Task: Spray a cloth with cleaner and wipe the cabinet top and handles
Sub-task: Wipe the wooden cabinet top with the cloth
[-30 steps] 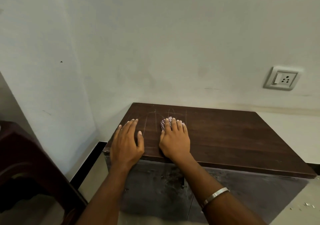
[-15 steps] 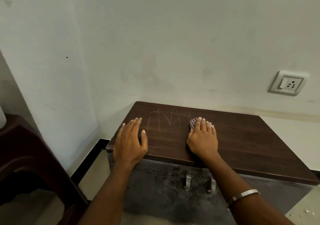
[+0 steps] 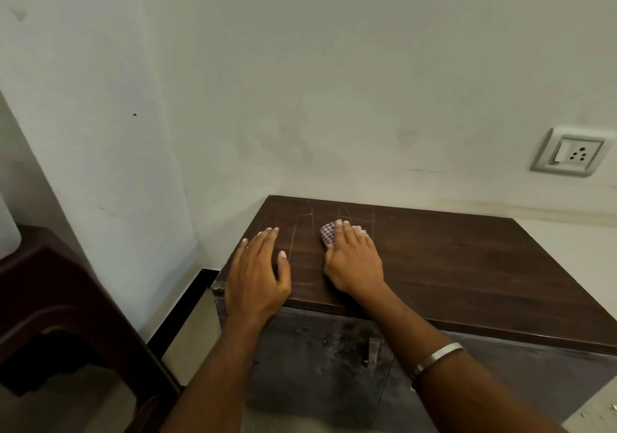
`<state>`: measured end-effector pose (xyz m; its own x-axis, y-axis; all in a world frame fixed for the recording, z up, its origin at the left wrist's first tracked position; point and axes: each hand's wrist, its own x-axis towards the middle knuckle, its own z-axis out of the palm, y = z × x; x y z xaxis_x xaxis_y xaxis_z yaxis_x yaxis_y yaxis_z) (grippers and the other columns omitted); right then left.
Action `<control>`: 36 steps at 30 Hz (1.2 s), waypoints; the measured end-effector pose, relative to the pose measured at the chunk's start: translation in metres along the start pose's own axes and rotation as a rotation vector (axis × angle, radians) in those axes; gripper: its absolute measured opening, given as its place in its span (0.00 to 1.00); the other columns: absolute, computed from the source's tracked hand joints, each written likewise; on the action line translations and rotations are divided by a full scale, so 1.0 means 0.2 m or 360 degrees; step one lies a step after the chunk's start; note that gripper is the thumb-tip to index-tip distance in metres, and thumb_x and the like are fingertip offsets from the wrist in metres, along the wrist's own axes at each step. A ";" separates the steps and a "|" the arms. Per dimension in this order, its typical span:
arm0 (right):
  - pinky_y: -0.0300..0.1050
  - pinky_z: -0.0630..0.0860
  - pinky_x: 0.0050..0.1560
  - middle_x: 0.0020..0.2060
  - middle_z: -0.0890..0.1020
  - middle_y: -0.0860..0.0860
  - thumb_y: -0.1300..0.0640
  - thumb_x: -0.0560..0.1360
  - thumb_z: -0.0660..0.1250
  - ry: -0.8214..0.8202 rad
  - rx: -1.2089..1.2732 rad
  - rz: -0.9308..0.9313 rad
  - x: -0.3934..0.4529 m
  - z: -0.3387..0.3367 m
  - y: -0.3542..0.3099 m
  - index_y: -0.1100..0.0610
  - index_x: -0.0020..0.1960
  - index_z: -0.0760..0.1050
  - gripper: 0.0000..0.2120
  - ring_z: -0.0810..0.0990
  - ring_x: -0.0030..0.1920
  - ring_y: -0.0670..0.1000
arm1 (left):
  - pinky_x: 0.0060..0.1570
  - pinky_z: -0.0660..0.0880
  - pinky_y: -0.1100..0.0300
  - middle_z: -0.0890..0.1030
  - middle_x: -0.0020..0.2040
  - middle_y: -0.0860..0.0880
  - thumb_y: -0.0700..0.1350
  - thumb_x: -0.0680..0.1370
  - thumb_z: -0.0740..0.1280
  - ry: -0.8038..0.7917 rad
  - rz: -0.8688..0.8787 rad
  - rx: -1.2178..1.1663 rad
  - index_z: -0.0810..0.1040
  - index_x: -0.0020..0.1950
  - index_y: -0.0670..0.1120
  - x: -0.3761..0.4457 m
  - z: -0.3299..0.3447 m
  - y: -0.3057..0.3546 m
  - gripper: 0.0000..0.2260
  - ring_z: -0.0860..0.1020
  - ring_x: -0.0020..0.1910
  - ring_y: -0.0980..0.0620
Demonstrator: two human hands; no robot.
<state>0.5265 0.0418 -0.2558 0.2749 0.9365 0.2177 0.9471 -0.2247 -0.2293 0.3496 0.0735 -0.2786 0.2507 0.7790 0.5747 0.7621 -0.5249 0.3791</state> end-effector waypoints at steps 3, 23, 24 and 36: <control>0.53 0.47 0.78 0.78 0.52 0.56 0.48 0.82 0.45 -0.0005 -0.0060 0.0209 0.00 -0.07 0.24 0.59 0.79 0.47 0.28 0.50 0.78 0.56 | 0.74 0.61 0.53 0.73 0.71 0.48 0.54 0.78 0.53 0.0000 -0.0003 -0.0016 0.69 0.72 0.47 0.00 0.00 0.00 0.25 0.70 0.71 0.50; 0.52 0.47 0.77 0.78 0.55 0.55 0.48 0.81 0.47 -0.0035 -0.0018 -0.0035 0.13 0.02 0.04 0.57 0.79 0.49 0.28 0.52 0.78 0.55 | 0.77 0.51 0.51 0.62 0.77 0.49 0.52 0.78 0.52 0.0068 0.0093 0.0071 0.61 0.77 0.46 0.00 0.01 0.00 0.27 0.57 0.77 0.53; 0.51 0.47 0.77 0.78 0.55 0.55 0.48 0.81 0.47 -0.0030 -0.0021 0.0006 0.14 0.00 0.10 0.57 0.79 0.49 0.28 0.52 0.78 0.55 | 0.77 0.51 0.51 0.61 0.78 0.50 0.52 0.78 0.52 0.0066 0.0091 0.0069 0.60 0.77 0.46 0.00 0.01 -0.01 0.27 0.56 0.77 0.54; 0.56 0.47 0.77 0.78 0.53 0.57 0.49 0.81 0.47 0.0002 -0.0175 0.0530 0.19 -0.09 0.37 0.60 0.78 0.48 0.29 0.50 0.78 0.59 | 0.76 0.54 0.51 0.61 0.78 0.50 0.52 0.79 0.52 0.0070 0.0115 0.0058 0.61 0.77 0.46 0.00 0.02 -0.01 0.27 0.56 0.77 0.54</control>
<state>0.6092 0.0561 -0.2475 0.5720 0.8066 0.1490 0.8175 -0.5457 -0.1844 0.3501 0.0762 -0.2818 0.2800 0.7233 0.6313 0.7644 -0.5658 0.3092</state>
